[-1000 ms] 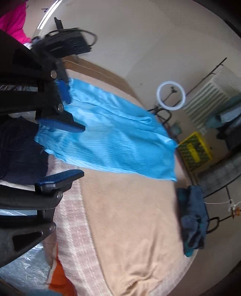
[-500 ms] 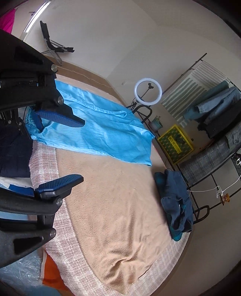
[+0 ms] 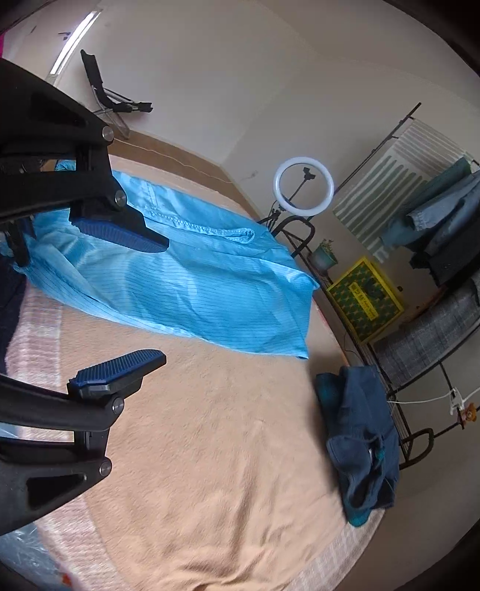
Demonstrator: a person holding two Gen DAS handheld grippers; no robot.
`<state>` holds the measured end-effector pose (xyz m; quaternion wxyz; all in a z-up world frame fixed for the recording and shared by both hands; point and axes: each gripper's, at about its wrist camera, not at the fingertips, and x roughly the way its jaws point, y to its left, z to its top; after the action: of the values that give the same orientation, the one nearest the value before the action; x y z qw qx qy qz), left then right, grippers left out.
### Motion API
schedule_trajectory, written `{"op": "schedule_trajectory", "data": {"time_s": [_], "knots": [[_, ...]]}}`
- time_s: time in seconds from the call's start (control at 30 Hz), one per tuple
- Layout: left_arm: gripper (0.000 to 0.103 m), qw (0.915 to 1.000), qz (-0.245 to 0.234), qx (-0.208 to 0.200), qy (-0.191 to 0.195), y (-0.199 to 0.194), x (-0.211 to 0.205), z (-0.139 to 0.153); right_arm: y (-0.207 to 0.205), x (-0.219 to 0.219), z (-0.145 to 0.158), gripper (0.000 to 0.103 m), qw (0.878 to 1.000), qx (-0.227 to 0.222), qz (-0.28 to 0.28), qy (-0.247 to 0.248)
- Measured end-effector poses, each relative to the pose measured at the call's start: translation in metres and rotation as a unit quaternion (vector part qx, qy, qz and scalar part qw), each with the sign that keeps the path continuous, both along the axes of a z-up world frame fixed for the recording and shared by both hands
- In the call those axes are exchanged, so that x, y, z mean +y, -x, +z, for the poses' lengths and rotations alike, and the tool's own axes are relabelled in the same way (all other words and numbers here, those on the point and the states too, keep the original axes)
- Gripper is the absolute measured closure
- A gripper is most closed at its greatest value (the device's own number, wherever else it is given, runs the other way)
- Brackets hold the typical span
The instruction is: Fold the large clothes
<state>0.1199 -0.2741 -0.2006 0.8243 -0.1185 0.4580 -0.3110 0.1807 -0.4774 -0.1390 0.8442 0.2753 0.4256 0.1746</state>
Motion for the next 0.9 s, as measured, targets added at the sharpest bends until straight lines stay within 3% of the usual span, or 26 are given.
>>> {"op": "schedule_trajectory", "data": {"time_s": [0.13,0.23,0.43,0.47,0.57,0.6,0.7,0.9], "knots": [[0.096,0.9991,0.014,0.016,0.037,0.0,0.008,0.001,-0.04,0.013,-0.028,0.042,0.999,0.031,-0.003,-0.006],[0.096,0.9982,0.019,0.02,0.054,0.003,0.011,0.002,-0.07,0.016,-0.057,0.042,0.997,0.064,-0.022,-0.038],[0.096,0.9975,0.014,0.011,0.069,0.009,0.014,0.009,-0.123,0.026,-0.087,0.046,0.992,0.094,-0.042,-0.067],[0.096,0.9971,0.014,0.012,0.073,0.008,0.016,0.01,-0.129,0.028,-0.089,0.049,0.992,0.096,-0.042,-0.065],[0.096,0.9951,0.02,0.021,0.094,0.008,0.024,0.009,-0.143,0.036,-0.098,0.089,0.991,0.114,-0.029,-0.069],[0.096,0.9947,0.022,0.023,0.098,0.006,0.027,0.008,-0.145,0.039,-0.096,0.097,0.991,0.117,-0.031,-0.058],[0.096,0.9931,0.031,0.026,0.11,0.008,0.037,0.008,-0.15,0.052,-0.079,0.103,0.994,0.105,-0.028,-0.02],[0.096,0.9863,0.053,0.039,0.151,0.009,0.068,0.004,-0.16,0.093,-0.034,0.103,0.994,0.076,-0.018,0.075]]}}
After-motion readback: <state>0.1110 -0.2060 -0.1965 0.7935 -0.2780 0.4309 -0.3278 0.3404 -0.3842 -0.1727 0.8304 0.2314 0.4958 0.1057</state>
